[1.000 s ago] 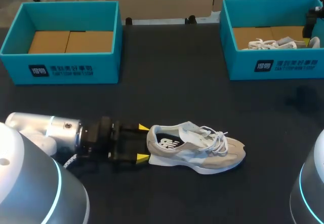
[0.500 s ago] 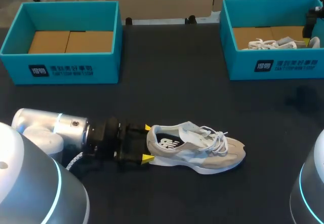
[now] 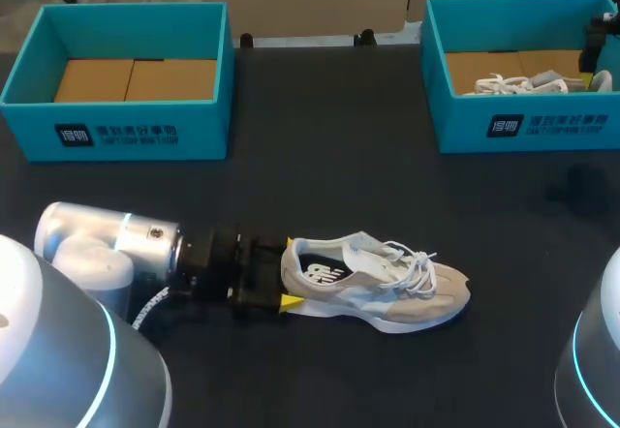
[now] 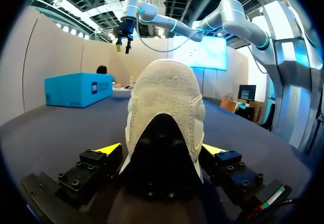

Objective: Take the shoe out of the shoebox, open the shoe tongue, remove and reinsert the insole, then place the shoe into the shoebox

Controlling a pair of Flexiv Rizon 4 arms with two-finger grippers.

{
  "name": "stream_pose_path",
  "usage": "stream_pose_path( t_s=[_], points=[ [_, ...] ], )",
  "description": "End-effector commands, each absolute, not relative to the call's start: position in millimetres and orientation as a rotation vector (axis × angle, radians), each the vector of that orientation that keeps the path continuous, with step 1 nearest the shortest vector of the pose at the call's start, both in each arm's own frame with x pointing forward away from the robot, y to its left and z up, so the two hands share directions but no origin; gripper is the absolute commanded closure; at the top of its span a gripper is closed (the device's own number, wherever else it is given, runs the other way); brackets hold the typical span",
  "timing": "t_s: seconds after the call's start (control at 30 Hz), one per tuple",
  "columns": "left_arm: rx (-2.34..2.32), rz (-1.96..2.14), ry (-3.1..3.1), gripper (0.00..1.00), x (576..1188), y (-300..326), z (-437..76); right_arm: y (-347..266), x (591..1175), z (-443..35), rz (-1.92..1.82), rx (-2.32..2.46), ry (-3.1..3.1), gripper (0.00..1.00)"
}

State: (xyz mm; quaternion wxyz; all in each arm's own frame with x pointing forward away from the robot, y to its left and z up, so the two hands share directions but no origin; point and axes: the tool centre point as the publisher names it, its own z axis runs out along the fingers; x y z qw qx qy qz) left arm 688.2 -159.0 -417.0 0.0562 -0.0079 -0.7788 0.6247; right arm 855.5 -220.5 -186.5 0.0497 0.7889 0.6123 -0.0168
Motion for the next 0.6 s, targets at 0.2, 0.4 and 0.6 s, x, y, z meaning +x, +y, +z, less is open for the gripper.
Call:
stream_pose_path(
  t_s=[0.2, 0.4, 0.6],
  points=[
    [-0.057, 1.879, -2.355, 0.00, 688.4, -162.8, -421.1, -220.6, 855.1, -186.6, -0.050, 2.403, 1.865, 0.00],
    [-0.047, 1.884, -2.348, 0.00, 688.7, -167.3, -420.8, -220.6, 855.1, -186.6, -0.050, 2.403, 1.865, 0.00],
    [-0.067, 1.891, -2.332, 0.00, 686.8, -172.0, -418.7, -220.6, 855.1, -186.6, -0.050, 2.403, 1.865, 0.00]
  ],
)
